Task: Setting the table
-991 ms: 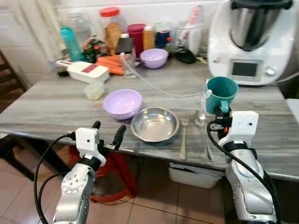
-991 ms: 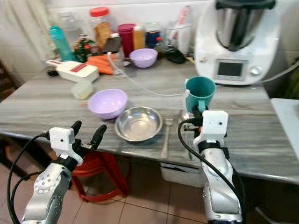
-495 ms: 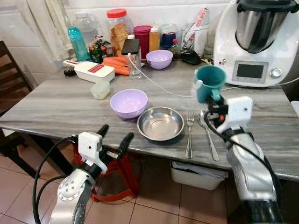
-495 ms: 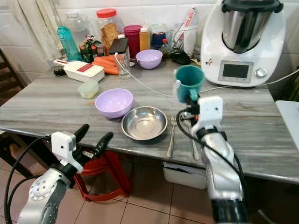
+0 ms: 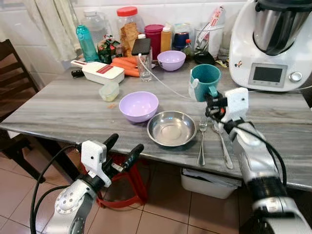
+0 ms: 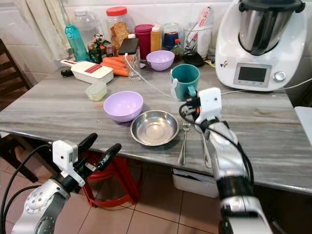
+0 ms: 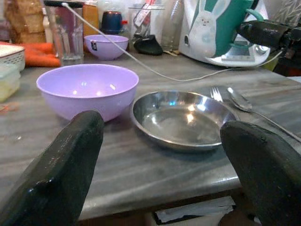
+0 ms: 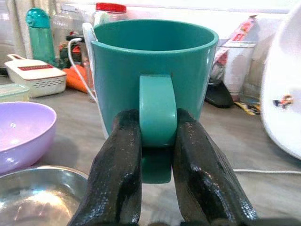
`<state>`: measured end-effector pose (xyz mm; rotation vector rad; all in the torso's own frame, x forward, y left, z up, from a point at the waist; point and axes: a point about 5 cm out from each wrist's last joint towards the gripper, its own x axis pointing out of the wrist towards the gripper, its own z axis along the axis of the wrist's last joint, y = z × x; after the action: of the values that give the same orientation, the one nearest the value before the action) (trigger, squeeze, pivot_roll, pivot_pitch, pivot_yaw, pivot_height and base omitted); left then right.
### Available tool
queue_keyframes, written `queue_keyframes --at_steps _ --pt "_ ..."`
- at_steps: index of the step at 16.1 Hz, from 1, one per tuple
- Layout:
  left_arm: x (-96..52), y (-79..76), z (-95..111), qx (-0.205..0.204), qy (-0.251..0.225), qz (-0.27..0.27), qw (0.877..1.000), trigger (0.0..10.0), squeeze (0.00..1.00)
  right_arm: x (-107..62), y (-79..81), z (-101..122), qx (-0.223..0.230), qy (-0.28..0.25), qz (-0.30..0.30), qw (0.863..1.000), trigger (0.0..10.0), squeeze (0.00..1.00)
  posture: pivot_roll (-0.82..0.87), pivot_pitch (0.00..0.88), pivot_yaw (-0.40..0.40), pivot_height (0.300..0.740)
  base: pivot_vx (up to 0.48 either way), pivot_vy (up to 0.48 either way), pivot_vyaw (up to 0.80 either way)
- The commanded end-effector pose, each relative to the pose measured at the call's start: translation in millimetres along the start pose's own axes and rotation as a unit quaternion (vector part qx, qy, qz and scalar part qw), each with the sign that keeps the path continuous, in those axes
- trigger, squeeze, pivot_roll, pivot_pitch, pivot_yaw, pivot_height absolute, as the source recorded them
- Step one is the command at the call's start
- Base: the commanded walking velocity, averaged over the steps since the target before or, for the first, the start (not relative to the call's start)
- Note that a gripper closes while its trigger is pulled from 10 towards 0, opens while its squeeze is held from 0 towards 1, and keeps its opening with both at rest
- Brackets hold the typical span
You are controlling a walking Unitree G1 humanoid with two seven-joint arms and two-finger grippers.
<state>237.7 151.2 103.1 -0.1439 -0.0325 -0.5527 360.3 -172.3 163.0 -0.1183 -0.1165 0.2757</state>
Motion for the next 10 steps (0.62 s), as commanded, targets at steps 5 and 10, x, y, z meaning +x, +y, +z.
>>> queue_keyframes --at_steps 5,10 --pt "4.4 -2.8 10.8 -0.001 -0.009 -0.019 1.0 10.0 0.0 12.3 -2.7 -8.5 0.02 0.012 0.01 1.0 10.0 0.0 0.0 0.0 0.085 0.74 0.0 0.0 0.0" --pt "5.6 -4.4 11.3 -0.003 -0.006 -0.024 1.0 10.0 0.0 13.3 -0.7 -24.7 0.025 0.037 0.002 0.999 10.0 0.0 0.01 0.0 0.092 0.74 0.0 0.0 0.0"
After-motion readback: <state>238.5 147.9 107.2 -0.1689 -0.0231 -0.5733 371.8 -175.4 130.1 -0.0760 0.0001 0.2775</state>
